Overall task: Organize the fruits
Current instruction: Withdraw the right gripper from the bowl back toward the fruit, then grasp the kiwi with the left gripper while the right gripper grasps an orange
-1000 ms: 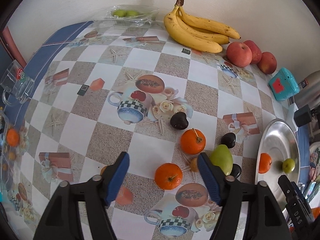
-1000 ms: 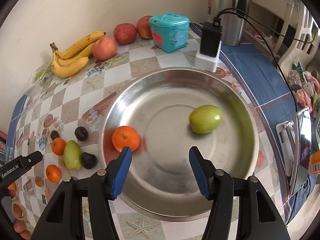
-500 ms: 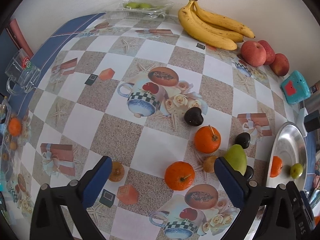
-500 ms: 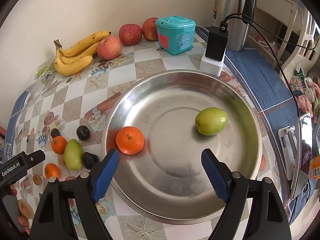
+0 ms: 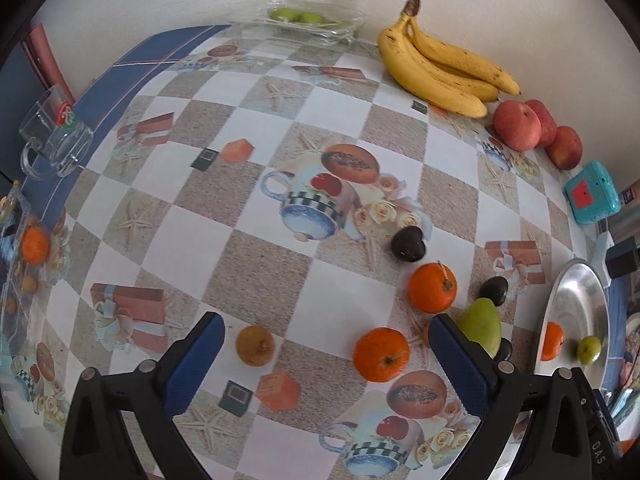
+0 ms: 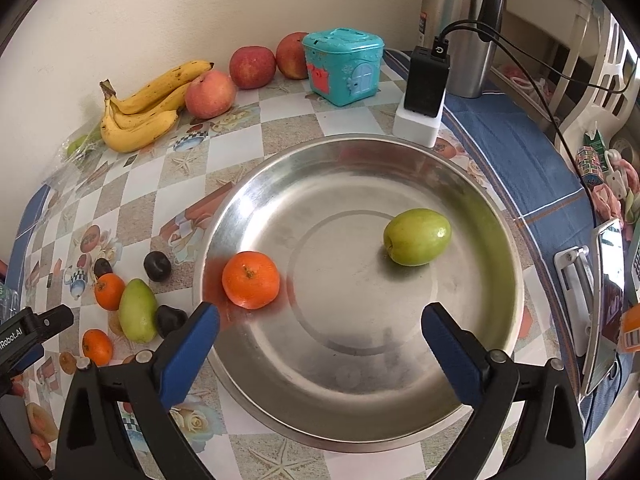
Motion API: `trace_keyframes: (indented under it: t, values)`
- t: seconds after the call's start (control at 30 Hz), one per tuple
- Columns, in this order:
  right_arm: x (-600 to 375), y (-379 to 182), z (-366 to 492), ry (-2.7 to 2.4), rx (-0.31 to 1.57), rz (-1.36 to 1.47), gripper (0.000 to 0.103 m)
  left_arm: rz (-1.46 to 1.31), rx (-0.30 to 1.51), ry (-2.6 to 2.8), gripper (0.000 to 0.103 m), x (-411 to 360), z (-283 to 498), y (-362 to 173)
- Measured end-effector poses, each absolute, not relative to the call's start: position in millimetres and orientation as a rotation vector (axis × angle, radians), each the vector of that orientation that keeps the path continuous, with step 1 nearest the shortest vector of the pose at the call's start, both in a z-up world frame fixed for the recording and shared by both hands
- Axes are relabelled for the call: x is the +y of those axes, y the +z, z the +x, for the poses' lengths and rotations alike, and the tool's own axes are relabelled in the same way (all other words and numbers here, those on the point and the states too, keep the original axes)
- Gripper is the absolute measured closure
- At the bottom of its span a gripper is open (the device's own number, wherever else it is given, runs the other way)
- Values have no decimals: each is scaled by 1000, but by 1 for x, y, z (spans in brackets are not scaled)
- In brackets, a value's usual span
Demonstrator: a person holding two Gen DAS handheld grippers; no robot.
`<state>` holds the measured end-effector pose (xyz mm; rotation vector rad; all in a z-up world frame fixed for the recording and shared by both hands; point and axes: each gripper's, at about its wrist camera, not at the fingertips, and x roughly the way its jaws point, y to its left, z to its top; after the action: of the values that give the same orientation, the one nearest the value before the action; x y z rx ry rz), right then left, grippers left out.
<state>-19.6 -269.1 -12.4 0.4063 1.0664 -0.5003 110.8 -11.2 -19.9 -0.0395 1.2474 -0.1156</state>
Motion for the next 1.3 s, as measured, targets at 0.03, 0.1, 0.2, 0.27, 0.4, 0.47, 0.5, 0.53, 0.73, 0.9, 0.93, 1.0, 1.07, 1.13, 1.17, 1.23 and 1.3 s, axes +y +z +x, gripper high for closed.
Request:
trace_keyframes:
  t: [0.03, 0.1, 0.2, 0.27, 0.4, 0.47, 0.5, 0.53, 0.73, 0.9, 0.93, 1.0, 1.07, 1.13, 1.17, 1.23, 1.3]
  values:
    - [-268, -13, -18, -493, 1067, 405, 2, -45, 1246, -112, 0, -8, 111, -19]
    - [-264, -13, -16, -477, 1073, 397, 2, -59, 1244, -108, 0, -2, 113, -17]
    - [-257, -13, -12, -458, 1081, 380, 2, -75, 1237, -95, 0, 9, 116, -15]
    - [-252, -13, -9, -451, 1084, 368, 2, -84, 1227, -86, 0, 18, 118, -13]
    - [-238, -11, 0, -405, 1077, 368, 2, -123, 1217, -81, 0, 37, 119, -11]
    - [-230, -9, 3, -374, 1069, 379, 2, -141, 1218, -71, 0, 45, 119, -12]
    - [-226, -9, 5, -357, 1066, 386, 2, -145, 1222, -66, 0, 49, 119, -13]
    - [-221, -8, 7, -343, 1063, 391, 2, -150, 1227, -62, 0, 52, 119, -14]
    - [-190, -2, 19, -271, 1046, 396, 2, -209, 1258, -45, 0, 72, 119, -20]
    - [-164, 0, 27, -216, 1040, 385, 2, -220, 1289, -50, 0, 75, 118, -26]
    - [-159, 0, 28, -205, 1043, 384, 2, -216, 1294, -54, 0, 75, 118, -27]
    - [-149, -2, 31, -180, 1053, 380, 2, -211, 1304, -59, 0, 75, 117, -29]
    - [-140, -6, 33, -171, 1072, 377, 2, -215, 1319, -62, 0, 75, 117, -33]
    - [-134, -10, 35, -168, 1095, 372, 2, -220, 1335, -63, 0, 75, 118, -37]
    - [-130, -12, 36, -164, 1106, 366, 2, -223, 1343, -62, 0, 75, 119, -39]
    - [-124, -16, 37, -158, 1123, 353, 2, -227, 1357, -61, 0, 75, 119, -43]
    - [-121, -21, 38, -160, 1142, 349, 2, -229, 1367, -59, 0, 75, 119, -46]
